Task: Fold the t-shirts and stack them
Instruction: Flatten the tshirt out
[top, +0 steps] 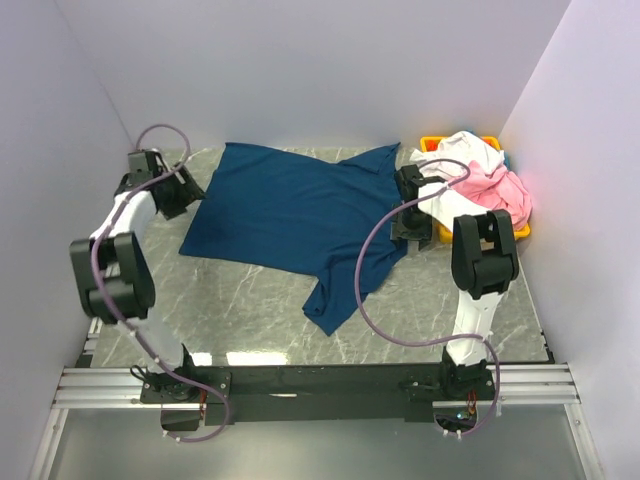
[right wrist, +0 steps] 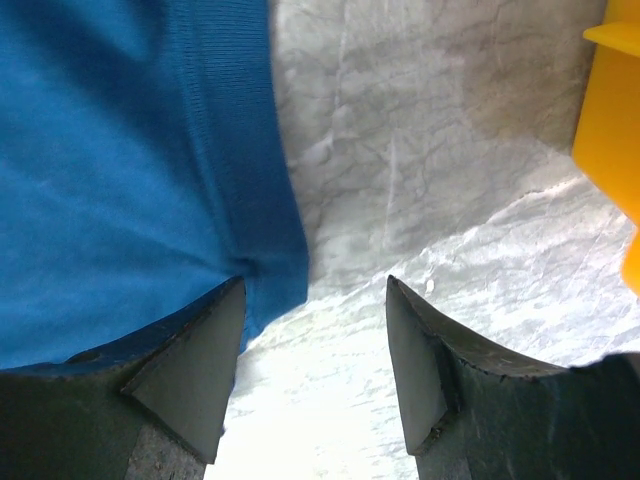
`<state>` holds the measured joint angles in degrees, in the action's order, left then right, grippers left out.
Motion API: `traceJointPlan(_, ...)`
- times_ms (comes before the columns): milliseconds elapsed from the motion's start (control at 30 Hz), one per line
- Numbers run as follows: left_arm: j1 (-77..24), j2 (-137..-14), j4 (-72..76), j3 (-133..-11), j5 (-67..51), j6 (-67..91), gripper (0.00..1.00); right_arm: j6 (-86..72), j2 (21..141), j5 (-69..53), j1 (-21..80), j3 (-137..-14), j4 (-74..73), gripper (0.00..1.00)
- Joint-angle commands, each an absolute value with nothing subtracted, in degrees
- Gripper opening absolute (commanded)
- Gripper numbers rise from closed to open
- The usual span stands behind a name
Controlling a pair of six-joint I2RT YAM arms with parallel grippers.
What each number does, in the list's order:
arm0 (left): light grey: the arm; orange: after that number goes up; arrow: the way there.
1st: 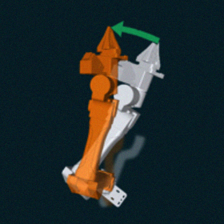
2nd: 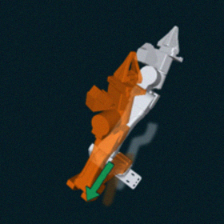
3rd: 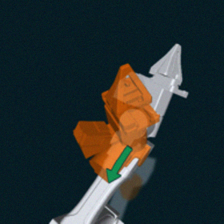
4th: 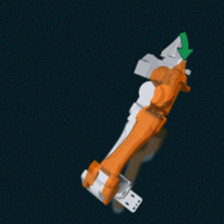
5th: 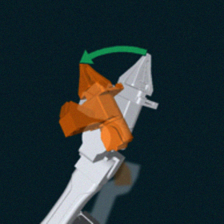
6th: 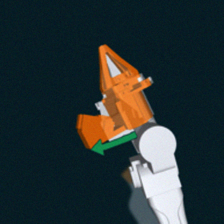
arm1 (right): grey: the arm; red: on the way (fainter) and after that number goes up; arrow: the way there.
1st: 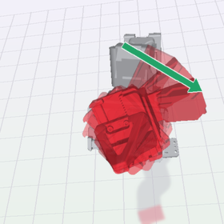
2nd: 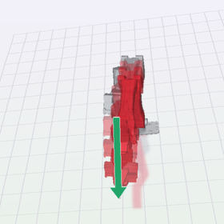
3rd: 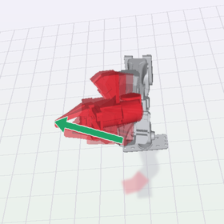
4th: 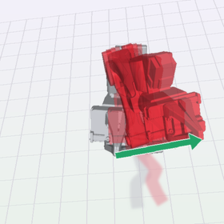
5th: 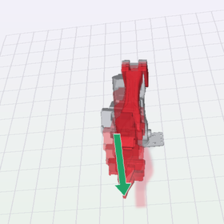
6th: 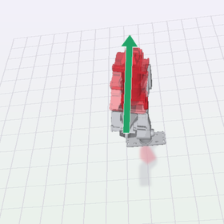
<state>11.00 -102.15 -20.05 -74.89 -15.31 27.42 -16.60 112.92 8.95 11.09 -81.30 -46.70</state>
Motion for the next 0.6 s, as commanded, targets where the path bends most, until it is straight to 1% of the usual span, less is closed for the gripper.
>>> traceJointPlan(0, 12.30, -94.14, -24.08, -72.61, -6.96, 24.70, 0.73, -16.08, 107.14, 6.77, 11.07, -81.56, -46.50, 0.65)
traceJointPlan(67, 12.30, -92.20, -24.69, -69.19, -5.98, 24.70, 0.69, -16.17, 106.00, 5.02, 10.99, -82.09, -46.41, 0.65)
traceJointPlan(167, 12.30, -91.58, -25.31, -65.57, -4.92, 24.87, 0.54, -16.35, 104.42, 4.57, 11.51, -83.32, -46.84, 0.65)
traceJointPlan(200, 12.39, -91.58, -25.40, -64.87, -4.66, 25.05, 0.47, -16.26, 103.89, 4.48, 11.60, -83.67, -47.19, 0.65)
traceJointPlan(333, 12.66, -92.45, -25.75, -63.28, -5.27, 25.14, 0.45, -16.00, 101.43, 2.90, 12.22, -85.25, -47.90, 0.65)
traceJointPlan(567, 13.80, -94.04, -25.84, -61.88, -3.60, 24.87, 0.44, -17.58, 99.58, 0.18, 12.39, -83.76, -47.20, 0.65)
